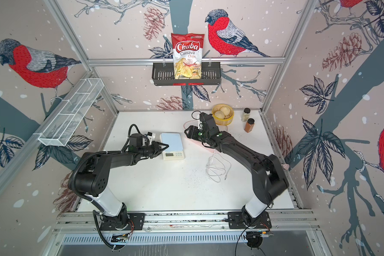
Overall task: Charge the electronic scale
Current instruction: Pick up the electronic scale at the center of the board, then pick up the charging cable from the center of the board.
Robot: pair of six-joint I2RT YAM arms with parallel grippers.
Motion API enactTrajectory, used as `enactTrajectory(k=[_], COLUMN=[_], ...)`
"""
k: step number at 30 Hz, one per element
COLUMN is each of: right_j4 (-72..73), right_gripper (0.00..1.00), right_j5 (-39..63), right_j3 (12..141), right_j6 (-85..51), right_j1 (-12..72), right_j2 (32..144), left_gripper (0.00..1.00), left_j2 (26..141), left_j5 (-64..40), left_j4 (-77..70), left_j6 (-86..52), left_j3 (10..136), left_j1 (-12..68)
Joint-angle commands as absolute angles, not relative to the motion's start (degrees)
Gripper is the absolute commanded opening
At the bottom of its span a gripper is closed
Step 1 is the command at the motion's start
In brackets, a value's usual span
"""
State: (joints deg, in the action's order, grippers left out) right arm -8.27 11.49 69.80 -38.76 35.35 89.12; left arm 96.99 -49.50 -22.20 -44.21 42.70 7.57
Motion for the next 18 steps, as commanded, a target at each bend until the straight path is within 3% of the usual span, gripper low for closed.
enactTrajectory(k=[1, 4, 7, 11, 16, 18], right_j4=[-19.14, -27.76, -36.28, -43.44, -40.82, -39.12], right_gripper=[0.67, 0.68, 0.61, 0.5, 0.34, 0.32], right_j5=[-3.39, -14.86, -20.08, -12.92, -4.15, -2.91], right_j3=[67.32, 61.28, 54.35, 46.06, 36.81, 34.75], right_j6=[-38.16, -43.26, -47.7, -51.11, -52.81, -52.08], right_j1=[33.95, 31.73, 28.67, 23.63, 23.26, 23.25], right_j2=[80.1, 67.31, 56.66, 51.87, 52.59, 53.71], left_gripper=[0.08, 0.08, 0.08, 0.07, 0.07, 0.08], left_j2=[95.72, 95.89, 95.93, 96.98, 95.99, 95.41], left_j5=[-60.7, -63.32, -62.01, -62.92, -62.41, -62.07], left_j4=[-11.41, 3.19, 10.04, 6.4, 2.0, 1.77], left_j6=[-29.38, -17.88, -13.26, -17.14, -20.51, -20.66], left_j3=[48.13, 56.09, 60.81, 61.44, 59.73, 59.03], left_j1=[6.42, 6.33, 5.18, 3.02, 2.9, 2.9])
